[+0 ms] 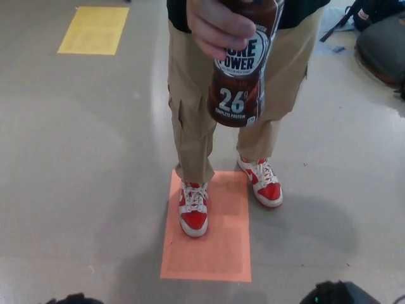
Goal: The robot recieved a bottle of protein shake from a person using its left hand and then shake the protein up and down 2 two times and hand it back to the person
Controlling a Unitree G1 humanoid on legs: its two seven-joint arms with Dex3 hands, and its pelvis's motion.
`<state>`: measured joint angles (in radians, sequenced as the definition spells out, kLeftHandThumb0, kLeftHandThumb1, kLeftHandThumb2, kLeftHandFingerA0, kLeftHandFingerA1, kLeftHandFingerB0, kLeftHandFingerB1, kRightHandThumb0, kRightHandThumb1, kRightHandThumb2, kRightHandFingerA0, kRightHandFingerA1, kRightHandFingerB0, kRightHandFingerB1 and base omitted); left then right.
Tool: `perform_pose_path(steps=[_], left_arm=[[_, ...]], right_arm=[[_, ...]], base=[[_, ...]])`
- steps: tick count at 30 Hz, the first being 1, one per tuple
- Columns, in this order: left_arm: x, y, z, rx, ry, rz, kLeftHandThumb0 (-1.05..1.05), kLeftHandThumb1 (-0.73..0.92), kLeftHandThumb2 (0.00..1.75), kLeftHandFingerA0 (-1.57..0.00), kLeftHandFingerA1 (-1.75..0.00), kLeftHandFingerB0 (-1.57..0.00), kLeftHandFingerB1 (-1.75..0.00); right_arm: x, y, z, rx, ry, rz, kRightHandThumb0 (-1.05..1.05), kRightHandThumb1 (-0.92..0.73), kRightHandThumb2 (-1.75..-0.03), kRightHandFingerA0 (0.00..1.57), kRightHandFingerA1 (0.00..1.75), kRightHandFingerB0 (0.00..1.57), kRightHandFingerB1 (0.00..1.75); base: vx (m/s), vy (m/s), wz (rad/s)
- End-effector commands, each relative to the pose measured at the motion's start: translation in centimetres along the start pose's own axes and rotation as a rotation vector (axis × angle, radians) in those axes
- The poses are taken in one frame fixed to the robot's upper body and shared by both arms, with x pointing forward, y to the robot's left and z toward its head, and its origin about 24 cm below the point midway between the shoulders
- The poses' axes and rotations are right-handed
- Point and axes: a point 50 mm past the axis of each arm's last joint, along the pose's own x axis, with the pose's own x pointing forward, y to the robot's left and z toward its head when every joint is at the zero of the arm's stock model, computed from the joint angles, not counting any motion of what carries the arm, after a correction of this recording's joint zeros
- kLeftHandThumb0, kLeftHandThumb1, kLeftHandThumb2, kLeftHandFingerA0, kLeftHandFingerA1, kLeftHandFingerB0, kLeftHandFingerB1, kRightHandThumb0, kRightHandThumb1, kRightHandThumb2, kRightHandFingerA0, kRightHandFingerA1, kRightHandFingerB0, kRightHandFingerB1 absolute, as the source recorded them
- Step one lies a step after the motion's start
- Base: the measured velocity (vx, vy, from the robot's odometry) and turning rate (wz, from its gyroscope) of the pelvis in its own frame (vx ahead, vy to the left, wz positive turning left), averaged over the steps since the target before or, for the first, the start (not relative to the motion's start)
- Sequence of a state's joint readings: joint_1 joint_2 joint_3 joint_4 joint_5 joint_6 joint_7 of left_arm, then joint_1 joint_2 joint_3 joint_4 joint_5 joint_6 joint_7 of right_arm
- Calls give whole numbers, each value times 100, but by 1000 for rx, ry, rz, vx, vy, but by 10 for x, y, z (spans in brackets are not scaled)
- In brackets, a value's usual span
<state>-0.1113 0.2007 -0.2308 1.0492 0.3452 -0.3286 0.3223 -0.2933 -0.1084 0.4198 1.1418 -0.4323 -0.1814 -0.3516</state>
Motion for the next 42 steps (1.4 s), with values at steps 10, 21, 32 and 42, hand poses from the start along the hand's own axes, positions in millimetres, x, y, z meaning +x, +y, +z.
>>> perform_pose_path(steps=[10, 21, 32, 42], left_arm=[[19, 56, 72, -70, -452, 35, -24, 81, 65, -93, -52, -72, -51], [13, 106, 160, -467, -455, -400, -33, 66, 59, -50, -44, -35, -36], [-6, 132, 210, -602, -534, -589, -72, 45, 75, 0, 0, 0, -3], [-22, 157, 251, -695, -576, -648, -74, 45, 79, 0, -3, 0, 0]], right_arm=[[-1, -10, 15, -124, -230, -220, -41, -68, -80, 102, 91, 85, 58], [-3, -9, 12, -130, -225, -214, -41, -68, -81, 99, 87, 84, 57], [-1, -11, 11, -133, -206, -206, -40, -68, -80, 100, 83, 86, 54], [0, -12, 11, -125, -207, -204, -41, -69, -75, 97, 82, 86, 54]], base=[[1, 0, 1], [0, 0, 0], [0, 0, 0], [0, 0, 0]])
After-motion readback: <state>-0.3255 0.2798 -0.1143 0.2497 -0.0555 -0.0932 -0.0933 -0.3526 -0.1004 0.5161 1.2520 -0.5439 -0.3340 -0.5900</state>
